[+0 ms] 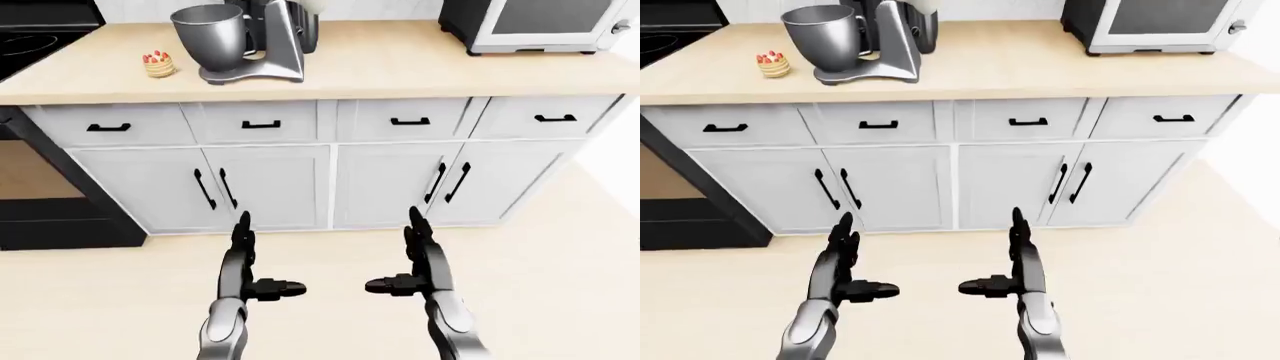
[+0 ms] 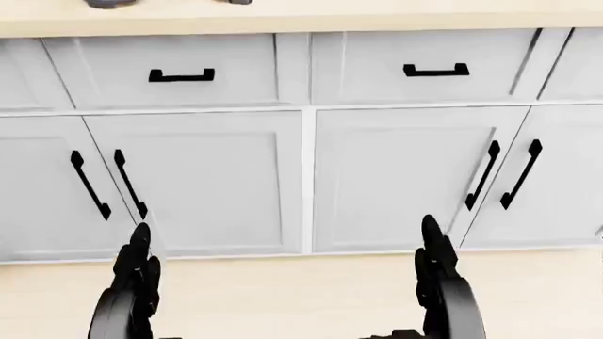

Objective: Place the cake in the stand mixer bowl.

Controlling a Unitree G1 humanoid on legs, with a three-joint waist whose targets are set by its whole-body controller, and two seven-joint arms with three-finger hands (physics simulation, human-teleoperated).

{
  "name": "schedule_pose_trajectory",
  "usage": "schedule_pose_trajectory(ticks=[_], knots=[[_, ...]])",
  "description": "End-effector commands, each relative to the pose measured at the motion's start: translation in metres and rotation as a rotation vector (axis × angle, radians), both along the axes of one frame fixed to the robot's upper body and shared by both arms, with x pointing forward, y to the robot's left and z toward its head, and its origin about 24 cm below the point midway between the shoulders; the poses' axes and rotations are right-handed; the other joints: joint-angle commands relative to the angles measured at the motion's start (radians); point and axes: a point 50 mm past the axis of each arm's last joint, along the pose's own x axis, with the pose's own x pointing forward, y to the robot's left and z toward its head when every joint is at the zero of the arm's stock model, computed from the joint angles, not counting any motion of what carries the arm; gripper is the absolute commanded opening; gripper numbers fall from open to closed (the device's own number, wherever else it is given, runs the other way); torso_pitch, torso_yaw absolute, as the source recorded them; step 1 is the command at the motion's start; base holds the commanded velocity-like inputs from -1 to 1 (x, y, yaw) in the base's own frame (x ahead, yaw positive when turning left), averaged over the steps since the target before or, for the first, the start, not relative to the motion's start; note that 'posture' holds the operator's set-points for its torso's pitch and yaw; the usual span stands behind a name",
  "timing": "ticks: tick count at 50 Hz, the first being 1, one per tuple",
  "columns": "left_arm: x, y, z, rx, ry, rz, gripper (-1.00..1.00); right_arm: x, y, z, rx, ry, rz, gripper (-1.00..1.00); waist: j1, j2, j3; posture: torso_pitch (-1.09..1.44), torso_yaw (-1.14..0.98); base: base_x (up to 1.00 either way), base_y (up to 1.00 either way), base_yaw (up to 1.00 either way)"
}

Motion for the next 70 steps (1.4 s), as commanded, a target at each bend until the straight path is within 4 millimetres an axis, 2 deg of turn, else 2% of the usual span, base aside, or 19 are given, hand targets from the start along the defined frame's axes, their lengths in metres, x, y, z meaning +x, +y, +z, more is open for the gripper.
schedule_pose_trajectory(ticks=[1,3,5,7,18,34,46,55,56,57,59,61,63,64,65,67,70], knots=[[0.012,0.004,0.038,0.011,-0.184,0.010,1.00,0.007,-0.003,0.037,-0.004,-0.170,-0.009,1.00,-0.002,-0.008,-0.001,0.00,0.00,0.00,0.00,0.00],[0.011,0.006,0.042,0.015,-0.193,0.012,1.00,0.006,-0.003,0.044,0.009,-0.195,-0.017,1.00,0.006,-0.001,-0.063,0.00,0.00,0.00,0.00,0.00],[0.010,0.008,0.046,0.021,-0.201,0.014,1.00,0.004,-0.001,0.055,-0.001,-0.210,-0.015,1.00,0.005,-0.008,-0.019,0.00,0.00,0.00,0.00,0.00],[0.010,0.010,0.052,0.029,-0.210,0.020,1.00,0.002,-0.001,0.059,-0.010,-0.217,-0.017,1.00,0.007,-0.007,-0.068,0.00,0.00,0.00,0.00,0.00],[0.005,0.013,0.083,0.063,-0.274,0.029,1.00,-0.002,0.001,0.078,-0.062,-0.272,-0.012,1.00,0.008,-0.003,-0.085,0.00,0.00,0.00,0.00,0.00],[-0.002,0.017,0.133,0.083,-0.377,0.049,1.00,-0.016,0.000,0.133,-0.183,-0.378,-0.029,1.00,0.008,-0.001,-0.086,0.00,0.00,0.00,0.00,0.00],[-0.014,0.016,0.160,0.102,-0.452,0.064,1.00,-0.024,-0.003,0.157,-0.231,-0.427,-0.056,1.00,0.008,0.000,-0.078,0.00,0.00,0.00,0.00,0.00],[-0.023,0.017,0.177,0.114,-0.496,0.076,1.00,-0.025,-0.007,0.161,-0.252,-0.416,-0.090,1.00,0.008,0.001,-0.074,0.00,0.00,0.00,0.01,0.00],[-0.023,0.017,0.177,0.116,-0.497,0.076,1.00,-0.025,-0.007,0.161,-0.252,-0.416,-0.091,1.00,0.007,0.004,-0.089,0.00,0.00,0.00,0.05,0.00],[-0.023,0.017,0.177,0.117,-0.498,0.076,1.00,-0.025,-0.007,0.161,-0.252,-0.414,-0.094,1.00,0.006,0.006,-0.075,0.00,0.00,0.00,0.16,0.00],[-0.023,0.017,0.178,0.118,-0.501,0.078,1.00,-0.025,-0.007,0.160,-0.253,-0.411,-0.095,1.00,0.005,0.006,-0.066,0.00,0.00,0.00,0.18,0.00],[-0.023,0.018,0.178,0.121,-0.502,0.080,1.00,-0.025,-0.007,0.161,-0.252,-0.411,-0.096,1.00,0.002,0.022,-0.064,0.00,0.00,0.00,0.18,0.00],[-0.023,0.018,0.179,0.131,-0.510,0.084,1.00,-0.025,-0.007,0.161,-0.251,-0.411,-0.098,1.00,0.004,0.054,-0.057,0.00,0.00,0.00,0.19,0.00],[-0.023,0.019,0.179,0.133,-0.511,0.085,1.00,-0.024,-0.007,0.161,-0.243,-0.411,-0.098,1.00,0.000,0.057,-0.057,0.00,0.00,0.00,0.18,0.00],[-0.023,0.019,0.180,0.134,-0.513,0.086,1.00,-0.024,-0.007,0.161,-0.243,-0.411,-0.099,1.00,0.002,0.046,-0.058,0.00,0.00,0.00,0.18,0.00],[-0.023,0.020,0.180,0.136,-0.515,0.087,1.00,-0.025,-0.007,0.163,-0.247,-0.412,-0.103,1.00,-0.001,0.051,-0.053,0.00,0.00,0.00,0.18,0.00],[-0.022,0.020,0.180,0.145,-0.520,0.090,1.00,-0.025,-0.007,0.163,-0.249,-0.413,-0.106,1.00,-0.004,0.032,-0.058,0.00,0.00,0.00,0.18,0.00]])
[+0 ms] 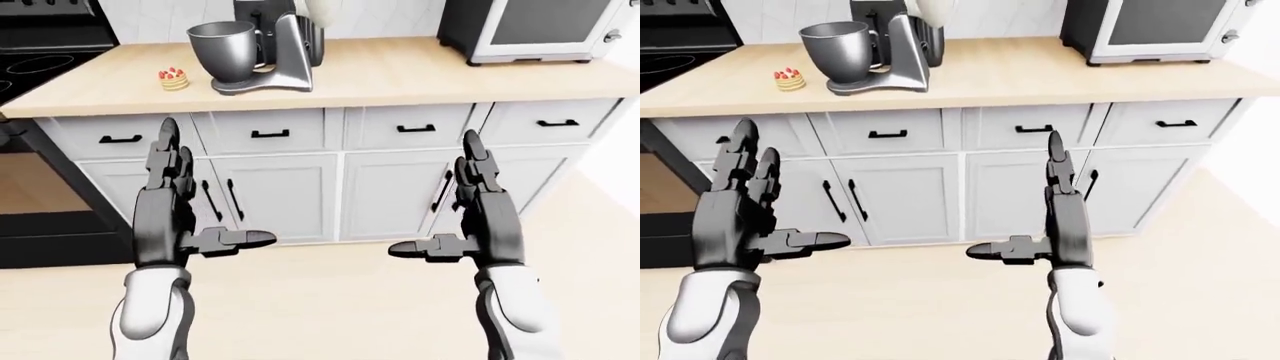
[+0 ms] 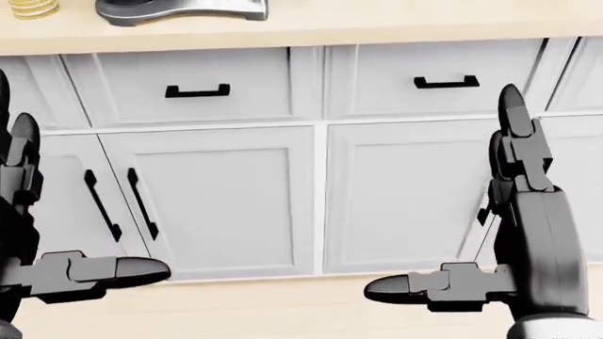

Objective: Place the cake in the stand mixer bowl.

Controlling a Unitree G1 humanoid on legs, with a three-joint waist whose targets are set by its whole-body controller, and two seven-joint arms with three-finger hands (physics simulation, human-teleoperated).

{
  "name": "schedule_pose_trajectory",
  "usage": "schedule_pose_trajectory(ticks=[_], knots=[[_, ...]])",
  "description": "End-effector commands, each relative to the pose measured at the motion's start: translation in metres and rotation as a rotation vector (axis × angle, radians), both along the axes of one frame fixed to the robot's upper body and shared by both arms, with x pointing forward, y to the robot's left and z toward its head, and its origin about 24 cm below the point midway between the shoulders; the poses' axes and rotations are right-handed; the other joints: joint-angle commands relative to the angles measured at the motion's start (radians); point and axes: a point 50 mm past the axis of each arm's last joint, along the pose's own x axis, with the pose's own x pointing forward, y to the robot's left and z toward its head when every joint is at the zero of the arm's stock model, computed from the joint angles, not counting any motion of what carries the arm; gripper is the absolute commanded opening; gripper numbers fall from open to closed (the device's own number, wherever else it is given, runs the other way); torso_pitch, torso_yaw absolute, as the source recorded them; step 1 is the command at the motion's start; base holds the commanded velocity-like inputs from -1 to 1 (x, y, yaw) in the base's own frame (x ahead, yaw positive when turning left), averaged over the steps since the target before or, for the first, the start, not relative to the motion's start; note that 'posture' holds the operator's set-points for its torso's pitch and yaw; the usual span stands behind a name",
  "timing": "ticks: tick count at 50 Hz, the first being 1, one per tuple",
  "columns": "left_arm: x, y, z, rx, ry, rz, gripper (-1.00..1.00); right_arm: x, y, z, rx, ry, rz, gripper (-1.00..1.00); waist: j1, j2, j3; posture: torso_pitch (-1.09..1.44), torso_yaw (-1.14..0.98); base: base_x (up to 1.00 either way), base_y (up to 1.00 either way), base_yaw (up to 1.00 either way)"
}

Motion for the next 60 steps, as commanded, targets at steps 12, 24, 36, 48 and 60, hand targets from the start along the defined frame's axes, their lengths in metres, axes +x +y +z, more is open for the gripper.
schedule_pose_trajectory(ticks=[12,24,36,48,60], knots=[[-0.006,-0.003,0.018,0.030,-0.103,-0.013,1.00,-0.007,-0.003,0.013,-0.011,-0.079,-0.032,1.00,-0.001,-0.066,-0.020,0.00,0.00,0.00,0.18,0.00],[-0.010,-0.002,0.024,0.024,-0.119,-0.014,1.00,-0.008,-0.003,0.013,-0.016,-0.075,-0.039,1.00,0.003,-0.028,-0.018,0.00,0.00,0.00,0.06,0.00],[-0.012,-0.001,0.024,0.026,-0.121,-0.012,1.00,-0.008,-0.003,0.013,-0.021,-0.072,-0.041,1.00,0.004,-0.015,-0.015,0.00,0.00,0.00,0.07,0.00],[-0.012,-0.001,0.024,0.027,-0.122,-0.011,1.00,-0.008,-0.003,0.014,-0.024,-0.071,-0.044,1.00,-0.002,-0.030,-0.011,0.00,0.00,0.00,0.17,0.00],[-0.012,-0.001,0.026,0.028,-0.125,-0.010,1.00,-0.009,-0.002,0.014,-0.026,-0.070,-0.045,1.00,-0.007,-0.020,-0.007,0.00,0.00,0.00,0.33,0.00]])
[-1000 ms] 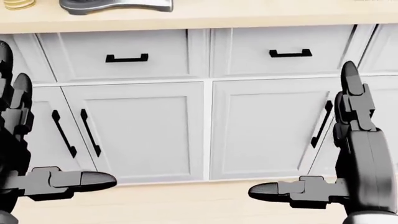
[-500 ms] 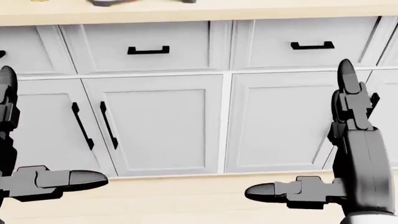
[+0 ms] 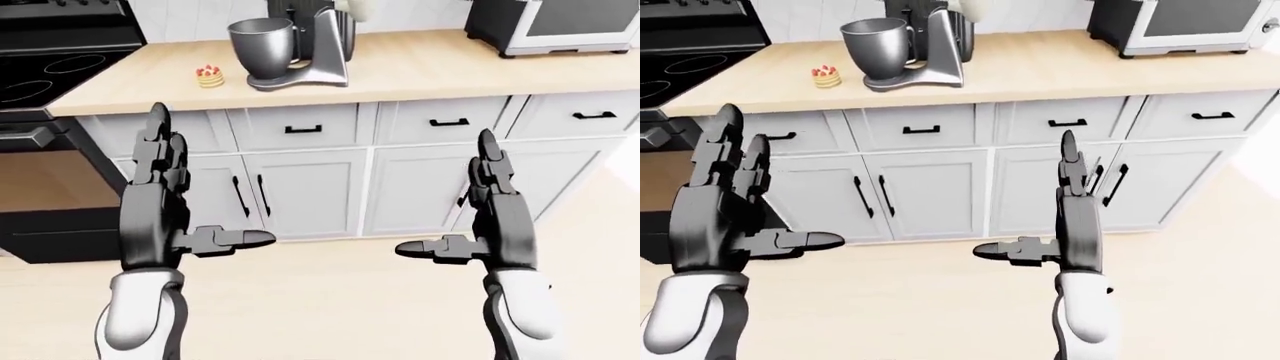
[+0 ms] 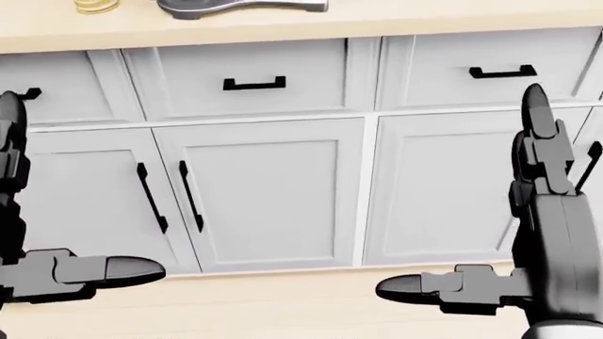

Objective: Place the cake in the stand mixer bowl.

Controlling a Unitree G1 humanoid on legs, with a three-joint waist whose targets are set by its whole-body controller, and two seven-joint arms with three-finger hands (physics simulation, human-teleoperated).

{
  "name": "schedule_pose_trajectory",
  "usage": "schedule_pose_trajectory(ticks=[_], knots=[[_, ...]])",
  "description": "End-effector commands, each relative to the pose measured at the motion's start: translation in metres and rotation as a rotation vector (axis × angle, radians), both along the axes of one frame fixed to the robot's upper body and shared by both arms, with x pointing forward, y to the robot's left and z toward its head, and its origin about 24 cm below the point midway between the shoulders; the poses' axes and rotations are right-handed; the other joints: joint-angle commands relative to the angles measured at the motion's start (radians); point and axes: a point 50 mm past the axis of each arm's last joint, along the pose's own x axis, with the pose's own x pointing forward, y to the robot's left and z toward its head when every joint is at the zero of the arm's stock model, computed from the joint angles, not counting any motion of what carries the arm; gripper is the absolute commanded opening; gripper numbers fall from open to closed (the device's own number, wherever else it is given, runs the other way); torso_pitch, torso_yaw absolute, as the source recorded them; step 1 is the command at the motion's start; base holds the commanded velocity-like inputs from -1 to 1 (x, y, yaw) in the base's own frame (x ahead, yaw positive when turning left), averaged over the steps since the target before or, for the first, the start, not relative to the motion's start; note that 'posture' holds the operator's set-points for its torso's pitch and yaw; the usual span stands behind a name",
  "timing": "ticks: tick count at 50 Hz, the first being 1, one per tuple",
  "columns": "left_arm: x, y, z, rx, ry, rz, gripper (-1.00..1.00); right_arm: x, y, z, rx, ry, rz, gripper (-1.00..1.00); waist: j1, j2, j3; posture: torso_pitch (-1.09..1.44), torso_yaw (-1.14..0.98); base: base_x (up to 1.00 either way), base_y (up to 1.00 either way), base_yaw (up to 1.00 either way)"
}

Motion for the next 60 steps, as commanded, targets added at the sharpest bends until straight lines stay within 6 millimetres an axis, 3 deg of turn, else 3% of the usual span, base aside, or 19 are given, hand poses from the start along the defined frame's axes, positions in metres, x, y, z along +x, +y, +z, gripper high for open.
schedule_pose_trajectory(ticks=[1,3,6,13,16,17,20,24,26,29,30,31,36,39,45,49,51,59,60], knots=[[-0.0035,0.0012,0.0086,0.013,-0.056,0.011,1.00,-0.0016,0.0039,0.0095,-0.004,-0.059,0.021,1.00,0.003,0.002,-0.010,0.00,0.00,0.00,0.34,0.00],[-0.0036,0.0014,0.0095,0.012,-0.058,0.012,1.00,-0.0018,0.0038,0.0097,-0.005,-0.060,0.020,1.00,0.002,0.072,-0.030,0.00,0.00,0.00,0.36,0.00],[-0.0034,0.0015,0.0091,0.013,-0.058,0.013,1.00,-0.0020,0.0039,0.0099,-0.005,-0.061,0.019,1.00,0.011,0.049,-0.011,0.00,0.00,0.00,0.35,0.00],[-0.0035,0.0015,0.0081,0.014,-0.058,0.013,1.00,-0.0024,0.0036,0.0097,-0.004,-0.063,0.019,1.00,0.009,-0.030,-0.005,0.00,0.00,0.00,0.35,0.00],[-0.0033,0.0015,0.0081,0.014,-0.059,0.014,1.00,-0.0029,0.0036,0.0101,-0.004,-0.064,0.019,1.00,0.008,-0.096,-0.019,0.00,0.00,0.00,0.35,0.00],[-0.0026,0.0016,0.0068,0.014,-0.057,0.015,1.00,-0.0029,0.0037,0.0101,-0.004,-0.064,0.019,1.00,-0.003,-0.057,-0.013,0.00,0.00,0.00,0.34,0.00],[-0.0032,0.0015,0.0084,0.015,-0.059,0.015,1.00,-0.0034,0.0032,0.0099,-0.002,-0.066,0.018,1.00,0.002,-0.074,-0.023,0.00,0.00,0.00,0.35,0.00],[-0.0027,0.0020,0.0085,0.015,-0.058,0.018,1.00,-0.0036,0.0028,0.0097,-0.001,-0.064,0.018,1.00,0.004,-0.040,-0.011,0.00,0.00,0.00,0.35,0.00],[-0.0026,0.0020,0.0088,0.016,-0.058,0.019,1.00,-0.0035,0.0028,0.0098,-0.001,-0.064,0.020,1.00,0.001,-0.006,-0.006,0.00,0.00,0.00,0.35,0.00],[-0.0026,0.0022,0.0086,0.016,-0.057,0.022,1.00,-0.0029,0.0029,0.0091,0.000,-0.062,0.021,1.00,0.006,0.090,-0.022,0.00,0.00,0.00,0.35,0.00],[-0.0027,0.0020,0.0086,0.017,-0.057,0.021,1.00,-0.0032,0.0026,0.0095,-0.001,-0.064,0.019,1.00,0.010,0.041,-0.009,0.00,0.00,0.00,0.34,0.00],[-0.0028,0.0020,0.0086,0.017,-0.057,0.021,1.00,-0.0032,0.0027,0.0095,-0.001,-0.064,0.020,1.00,0.005,0.050,-0.010,0.00,0.00,0.00,0.35,0.00],[-0.0032,0.0022,0.0085,0.016,-0.057,0.021,1.00,-0.0031,0.0035,0.0097,-0.005,-0.066,0.021,1.00,0.011,0.002,-0.014,0.00,0.00,0.00,0.31,0.00],[-0.0031,0.0022,0.0080,0.016,-0.057,0.021,1.00,-0.0036,0.0035,0.0104,-0.008,-0.068,0.019,1.00,0.012,0.009,-0.017,0.00,0.00,0.00,0.09,0.00],[-0.0031,0.0017,0.0079,0.017,-0.058,0.021,1.00,-0.0059,0.0037,0.0131,-0.016,-0.086,0.018,1.00,0.027,-0.017,-0.005,0.00,0.00,0.00,0.00,0.00],[-0.0033,0.0017,0.0083,0.017,-0.058,0.020,1.00,-0.0061,0.0029,0.0132,-0.021,-0.091,0.015,1.00,0.042,-0.074,-0.011,0.00,0.00,0.02,0.00,0.00],[-0.0033,0.0016,0.0083,0.016,-0.058,0.020,1.00,-0.0062,0.0029,0.0132,-0.022,-0.091,0.015,1.00,0.040,-0.055,-0.003,0.00,0.00,0.04,0.00,0.00],[-0.0032,0.0018,0.0078,0.017,-0.060,0.021,1.00,-0.0068,0.0033,0.0141,-0.028,-0.093,0.015,1.00,0.025,-0.024,-0.024,0.00,0.00,0.04,0.00,0.00],[-0.0032,0.0018,0.0076,0.017,-0.060,0.021,1.00,-0.0068,0.0033,0.0140,-0.028,-0.094,0.015,1.00,0.021,-0.022,-0.041,0.00,0.00,0.05,0.00,0.00]])
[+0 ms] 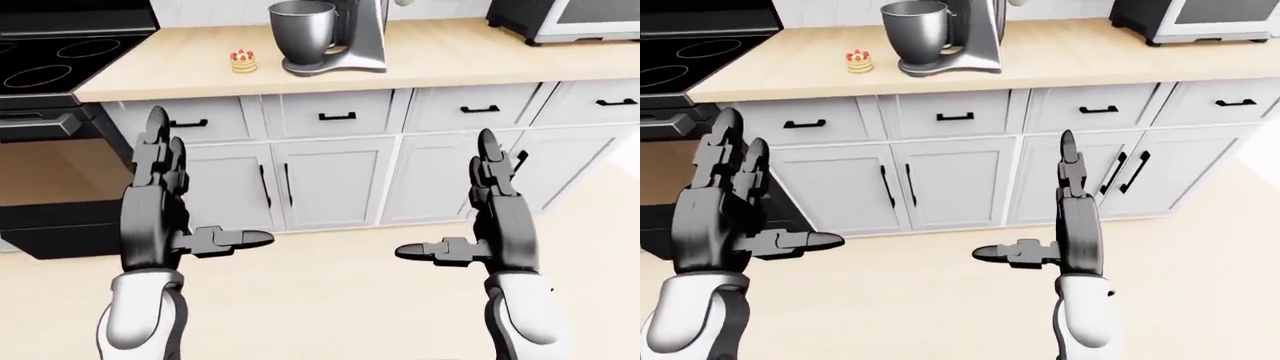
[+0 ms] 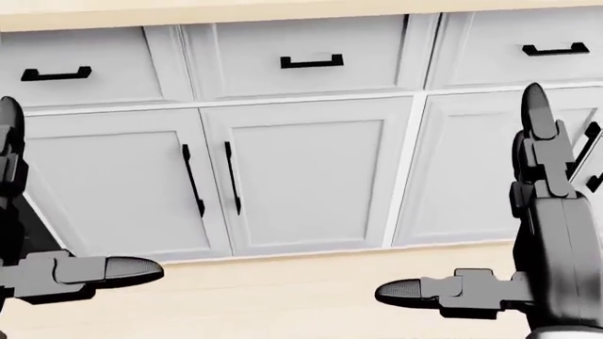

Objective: Place the cake in the stand mixer bowl.

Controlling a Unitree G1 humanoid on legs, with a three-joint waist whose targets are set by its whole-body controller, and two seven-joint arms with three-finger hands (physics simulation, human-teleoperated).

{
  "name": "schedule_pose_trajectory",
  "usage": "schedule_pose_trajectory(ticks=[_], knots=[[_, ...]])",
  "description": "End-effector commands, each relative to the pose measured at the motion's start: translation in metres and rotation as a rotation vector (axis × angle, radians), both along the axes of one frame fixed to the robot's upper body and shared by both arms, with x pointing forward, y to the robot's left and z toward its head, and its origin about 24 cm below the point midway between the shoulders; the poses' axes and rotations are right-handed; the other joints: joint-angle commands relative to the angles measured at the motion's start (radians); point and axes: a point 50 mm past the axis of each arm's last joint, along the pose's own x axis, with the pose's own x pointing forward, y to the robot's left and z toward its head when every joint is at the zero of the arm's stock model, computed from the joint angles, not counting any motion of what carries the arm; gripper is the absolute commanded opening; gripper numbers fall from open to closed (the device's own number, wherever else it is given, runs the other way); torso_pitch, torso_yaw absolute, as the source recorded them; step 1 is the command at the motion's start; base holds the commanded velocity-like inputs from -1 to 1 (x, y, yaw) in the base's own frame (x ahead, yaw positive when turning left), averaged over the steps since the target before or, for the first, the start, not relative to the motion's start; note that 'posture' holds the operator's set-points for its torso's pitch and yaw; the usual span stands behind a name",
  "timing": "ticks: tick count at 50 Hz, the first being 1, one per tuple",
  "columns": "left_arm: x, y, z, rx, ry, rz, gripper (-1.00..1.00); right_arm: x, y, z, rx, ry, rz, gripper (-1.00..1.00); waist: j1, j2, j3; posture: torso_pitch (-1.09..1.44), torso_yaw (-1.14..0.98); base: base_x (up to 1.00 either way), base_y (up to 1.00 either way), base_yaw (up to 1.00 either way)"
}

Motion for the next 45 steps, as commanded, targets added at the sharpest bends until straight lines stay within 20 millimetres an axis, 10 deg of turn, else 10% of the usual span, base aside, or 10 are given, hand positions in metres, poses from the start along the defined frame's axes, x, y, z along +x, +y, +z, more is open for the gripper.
schedule_pose_trajectory(ticks=[1,4,12,14,18,23,37,42,43,45], knots=[[-0.0044,-0.0003,0.0115,0.016,-0.072,0.003,1.00,-0.0037,0.0022,0.0130,-0.012,-0.082,0.010,1.00,0.001,0.000,0.002,0.00,0.00,0.05,0.00,0.00],[-0.0050,-0.0002,0.0112,0.016,-0.072,0.003,1.00,-0.0037,0.0025,0.0129,-0.012,-0.082,0.011,1.00,-0.003,-0.001,-0.029,0.00,0.00,0.05,0.00,0.00],[-0.0063,0.0009,0.0118,0.015,-0.075,0.007,1.00,-0.0033,0.0029,0.0134,-0.015,-0.083,0.012,1.00,-0.003,0.001,0.006,0.00,0.00,0.05,0.00,0.00],[-0.0062,0.0011,0.0110,0.015,-0.074,0.007,1.00,-0.0034,0.0029,0.0135,-0.016,-0.083,0.011,1.00,-0.005,0.002,-0.029,0.00,0.00,0.05,0.00,0.00],[-0.0060,0.0012,0.0110,0.015,-0.075,0.008,1.00,-0.0033,0.0030,0.0137,-0.017,-0.083,0.011,1.00,0.000,-0.006,0.006,0.00,0.00,0.05,0.00,0.00],[-0.0060,0.0014,0.0109,0.016,-0.074,0.008,1.00,-0.0027,0.0033,0.0135,-0.021,-0.078,0.011,1.00,-0.003,-0.003,-0.027,0.00,0.00,0.05,0.00,0.00],[-0.0058,0.0019,0.0109,0.016,-0.075,0.010,1.00,-0.0019,0.0040,0.0124,-0.026,-0.064,0.005,1.00,0.008,0.010,0.004,0.00,0.00,0.06,0.00,0.00],[-0.0065,0.0017,0.0115,0.017,-0.076,0.009,1.00,-0.0010,0.0043,0.0123,-0.027,-0.062,0.006,1.00,0.002,-0.061,0.013,0.00,0.00,0.06,0.00,0.00],[-0.0069,0.0023,0.0125,0.016,-0.078,0.010,1.00,-0.0003,0.0046,0.0128,-0.028,-0.061,0.007,1.00,-0.006,-0.029,0.005,0.00,0.00,0.06,0.00,0.00],[-0.0067,0.0038,0.0125,0.014,-0.079,0.013,1.00,0.0003,0.0048,0.0125,-0.028,-0.059,0.007,1.00,-0.004,-0.049,0.004,0.00,0.00,0.06,0.00,0.00]])
